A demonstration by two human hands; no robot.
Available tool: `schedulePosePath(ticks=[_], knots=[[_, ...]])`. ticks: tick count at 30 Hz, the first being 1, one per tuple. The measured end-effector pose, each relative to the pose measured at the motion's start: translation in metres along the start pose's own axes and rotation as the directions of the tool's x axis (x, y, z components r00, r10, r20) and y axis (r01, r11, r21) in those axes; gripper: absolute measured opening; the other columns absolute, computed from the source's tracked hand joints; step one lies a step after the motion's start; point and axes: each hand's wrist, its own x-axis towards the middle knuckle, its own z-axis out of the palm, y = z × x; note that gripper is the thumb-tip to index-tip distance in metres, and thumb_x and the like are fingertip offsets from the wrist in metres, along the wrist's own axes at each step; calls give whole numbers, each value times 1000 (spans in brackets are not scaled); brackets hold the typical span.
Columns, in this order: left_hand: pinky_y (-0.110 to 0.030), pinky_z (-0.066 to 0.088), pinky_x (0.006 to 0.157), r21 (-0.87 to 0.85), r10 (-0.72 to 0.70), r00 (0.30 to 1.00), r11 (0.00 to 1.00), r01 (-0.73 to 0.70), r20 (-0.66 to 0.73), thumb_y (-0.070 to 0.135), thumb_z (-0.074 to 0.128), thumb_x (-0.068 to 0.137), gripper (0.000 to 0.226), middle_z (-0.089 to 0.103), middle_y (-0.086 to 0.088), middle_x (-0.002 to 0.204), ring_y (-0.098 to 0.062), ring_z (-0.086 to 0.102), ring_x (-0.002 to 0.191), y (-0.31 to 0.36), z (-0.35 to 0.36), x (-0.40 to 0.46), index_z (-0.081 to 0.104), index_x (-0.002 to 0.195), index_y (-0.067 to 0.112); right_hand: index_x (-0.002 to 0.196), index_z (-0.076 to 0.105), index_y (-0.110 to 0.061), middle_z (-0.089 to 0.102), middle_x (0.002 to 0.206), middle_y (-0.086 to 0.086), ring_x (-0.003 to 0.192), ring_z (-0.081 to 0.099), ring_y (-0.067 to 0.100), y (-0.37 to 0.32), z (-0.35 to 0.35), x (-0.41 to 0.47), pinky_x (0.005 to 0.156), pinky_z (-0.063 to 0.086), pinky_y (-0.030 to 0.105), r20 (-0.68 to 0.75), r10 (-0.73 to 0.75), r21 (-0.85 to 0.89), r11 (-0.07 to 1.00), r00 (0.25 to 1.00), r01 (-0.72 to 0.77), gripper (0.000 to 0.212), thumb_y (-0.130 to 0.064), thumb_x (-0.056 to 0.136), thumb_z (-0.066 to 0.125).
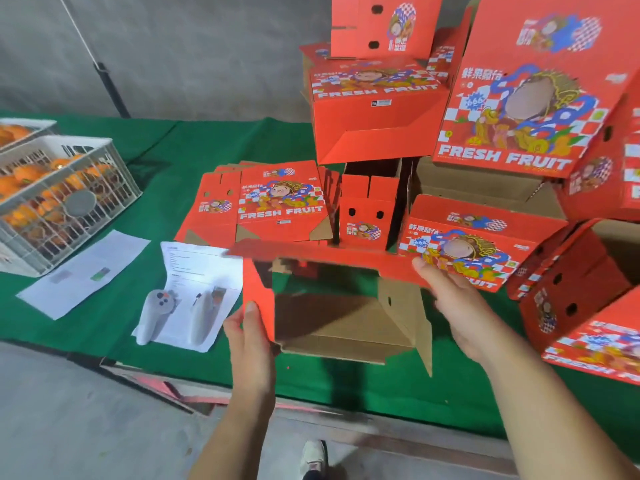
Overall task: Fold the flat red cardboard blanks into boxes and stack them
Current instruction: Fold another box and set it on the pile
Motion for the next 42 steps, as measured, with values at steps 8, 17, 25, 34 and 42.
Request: schedulePosePath(ticks=[8, 17, 25, 34, 42], knots=[[-48, 34, 120, 110, 139, 981, 982, -154, 134, 91, 32, 83, 53, 61, 25, 129, -10, 49, 134, 20, 17, -11, 65, 110, 60, 147, 51, -45, 64, 141, -8, 128, 62, 15, 4, -29, -16, 103, 49, 42, 45, -6, 386, 923, 999, -12, 82, -73, 71, 62], [-57, 20, 124, 308, 240, 953, 907, -287, 182, 93, 19, 79, 91, 52, 7, 147, -27, 38, 142, 38, 46, 1, 44, 149, 41, 140, 12, -81, 3, 142, -58, 136, 15, -20, 12, -44, -19, 112, 11, 30, 85, -217, 202, 959, 972, 197, 85, -80, 73, 65], [-56, 26, 125, 176, 165, 948, 960, -217, 272, 99, 23, 80, 95, 44, 5, 161, -26, 37, 150, 47, 70, 29, 37, 156, 43, 157, 24, -49, 20, 164, -18, 150, 26, 4, 14, -10, 1, 123, 28, 40, -255, -348, -256, 924, 902, 284, 88, -52, 85, 75], [-13, 52, 81, 48, 245, 891, 958, -284, 381, 90, 66, 71, 89, 67, 30, 127, 12, 65, 112, 62, 51, 63, 44, 149, 52, 154, 16, -51, 20, 164, -20, 149, 29, 6, 11, 6, 32, 116, 35, 40, -391, -348, -231, 933, 852, 276, 100, -77, 71, 66], [-30, 61, 75, 88, 371, 879, 907, -412, 299, 42, 59, 103, 22, 75, 9, 95, -12, 74, 90, 75, 56, 101, 62, 119, 27, 154, 15, -51, 17, 158, -17, 148, 28, 13, -12, 49, 54, 112, 36, 41, -450, -394, -313, 910, 802, 272, 89, -55, 86, 72]])
